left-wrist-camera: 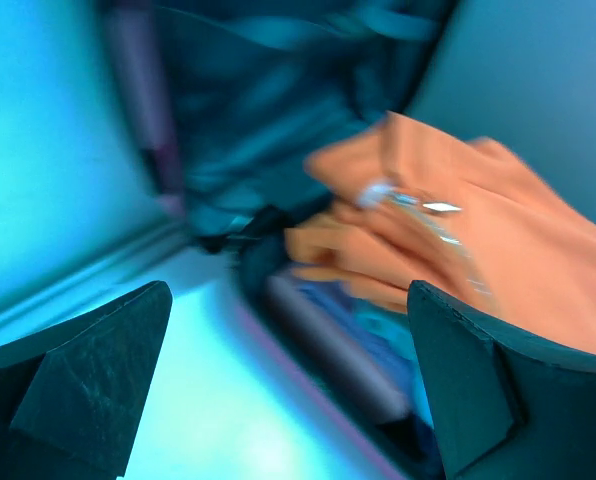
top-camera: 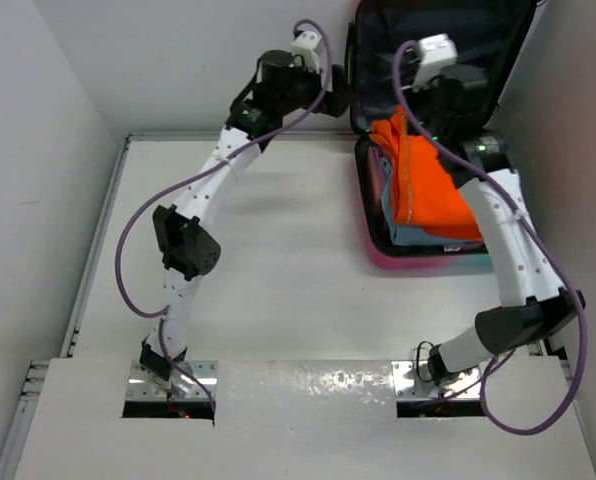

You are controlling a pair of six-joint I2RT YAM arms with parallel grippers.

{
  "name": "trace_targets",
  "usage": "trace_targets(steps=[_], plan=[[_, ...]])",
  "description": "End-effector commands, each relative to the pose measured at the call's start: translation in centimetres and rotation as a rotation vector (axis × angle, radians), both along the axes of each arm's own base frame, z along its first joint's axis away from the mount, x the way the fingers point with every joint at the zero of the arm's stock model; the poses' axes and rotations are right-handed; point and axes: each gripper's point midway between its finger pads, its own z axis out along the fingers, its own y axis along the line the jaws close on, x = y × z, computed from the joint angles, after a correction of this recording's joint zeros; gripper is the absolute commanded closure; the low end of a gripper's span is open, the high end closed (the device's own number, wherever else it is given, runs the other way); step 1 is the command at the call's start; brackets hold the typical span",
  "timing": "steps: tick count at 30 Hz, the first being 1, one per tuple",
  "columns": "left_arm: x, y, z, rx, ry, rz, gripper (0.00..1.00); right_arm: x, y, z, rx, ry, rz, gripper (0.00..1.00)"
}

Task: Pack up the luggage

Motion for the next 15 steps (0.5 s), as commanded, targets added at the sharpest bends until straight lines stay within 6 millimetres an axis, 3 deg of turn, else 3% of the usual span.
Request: trace_targets(steps=[1,2,3,4,5,6,9,11,15], plan=[[1.6,5.6,3.9,-0.005,-0.072,0.135,0.0,-0.3,5.3,-7.9,-0.044,0.217,0.099,0.96],[2.1,6.6,3.9,0.028,-0.094,0.158,0.0,-0.5,7.4,-9.8,-0.046,0.254,0.13,0.83],[2.3,7.7,3.8,0.047,-0.098,0.179,0.0,-1.0,8.1,-12.8,-0.048,0.314,0.124,0.75],[2.5,8.5,3.8,0.073,-0.108,0.2,0.0,-0.7,8.5,-14.0,-0.06,0.313,0.097,0.6],[2.6,9.0,3.4,0.089,-0.099,0.209,0.0,-1.1,9.5,-15.4,-0.077,0.325,0.098,0.53],[2.5,9.5,3.0,0.103,-0.088,0.216,0.0,-1.7,9.4,-18.0,-0.1,0.368,0.074,0.52],[2.1,10.7,1.3,0.143,-0.047,0.226,0.0,-2.1,10.3,-22.4,-0.117,0.454,0.054,0.5],[2.0,11.1,-0.1,0.161,-0.015,0.229,0.0,-2.1,9.7,-25.3,-0.133,0.523,-0.025,0.49],[1.9,12.1,-1.0,0.175,0.014,0.245,0.0,-1.9,7.6,-26.8,-0.195,0.517,-0.141,0.48]])
